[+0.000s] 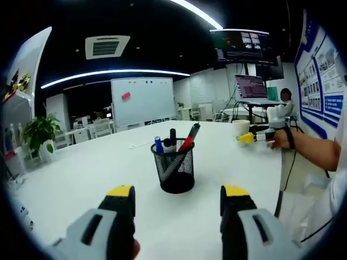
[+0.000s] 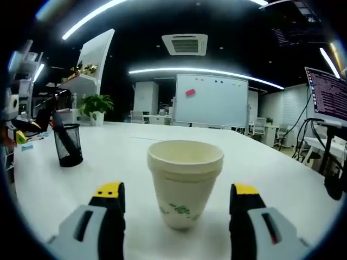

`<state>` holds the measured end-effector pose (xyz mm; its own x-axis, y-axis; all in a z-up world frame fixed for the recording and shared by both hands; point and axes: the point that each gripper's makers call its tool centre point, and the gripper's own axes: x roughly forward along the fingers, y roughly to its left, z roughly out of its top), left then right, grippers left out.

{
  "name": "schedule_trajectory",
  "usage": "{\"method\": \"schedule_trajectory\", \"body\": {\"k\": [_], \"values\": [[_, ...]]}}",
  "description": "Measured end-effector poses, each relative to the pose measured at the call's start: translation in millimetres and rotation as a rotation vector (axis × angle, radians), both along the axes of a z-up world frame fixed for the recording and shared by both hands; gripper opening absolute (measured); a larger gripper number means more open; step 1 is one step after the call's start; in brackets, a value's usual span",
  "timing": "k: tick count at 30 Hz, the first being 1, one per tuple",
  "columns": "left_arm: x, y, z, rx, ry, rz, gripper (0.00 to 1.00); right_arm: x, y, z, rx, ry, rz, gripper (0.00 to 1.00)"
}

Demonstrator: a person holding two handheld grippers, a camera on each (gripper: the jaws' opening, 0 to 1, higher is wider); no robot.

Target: Place the scattered laser pointers and whiteboard markers into the pen holder and stack the scattered paper cups together

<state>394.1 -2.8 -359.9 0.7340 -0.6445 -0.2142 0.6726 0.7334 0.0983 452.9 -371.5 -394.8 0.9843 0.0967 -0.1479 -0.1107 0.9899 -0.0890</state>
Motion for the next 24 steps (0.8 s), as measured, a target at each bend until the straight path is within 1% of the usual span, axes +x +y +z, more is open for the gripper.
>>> {"method": "schedule_trajectory", "body": {"k": [5,10,11,13,15,18,20,22,24], "values": [[-1.6,0.6,-0.9,0.009,0.004,-0.004,0.64,0.6,1.9,-0.4,-0.033,0.006,0.021,0.79],[-1.9,2.9,-1.9,0.013,0.009,0.0,0.63,1.7,3.8,-4.8,-0.01,0.025,0.027,0.73],[-2.0,3.2,-2.0,0.013,0.01,0.001,0.63,2.3,5.3,-5.0,-0.001,0.023,0.031,0.72],[-2.3,3.6,-2.7,0.017,0.011,0.001,0.63,3.0,5.7,-6.3,-0.005,0.025,0.024,0.71],[-3.3,3.6,-3.0,0.02,0.011,-0.001,0.63,2.8,5.5,-6.0,0.004,0.025,0.023,0.68],[-3.5,4.6,-4.1,0.022,0.014,0.0,0.63,4.0,3.6,-5.3,0.003,0.017,0.014,0.69],[-3.5,4.8,-4.2,0.023,0.013,0.001,0.63,3.9,3.7,-5.2,0.003,0.017,0.015,0.68],[-3.6,4.4,-4.1,0.023,0.014,0.0,0.63,4.3,2.5,-5.8,0.007,0.019,0.013,0.66],[-3.5,4.0,-3.2,0.023,0.011,-0.001,0.63,4.4,0.7,-5.8,0.009,0.019,0.004,0.62]]}}
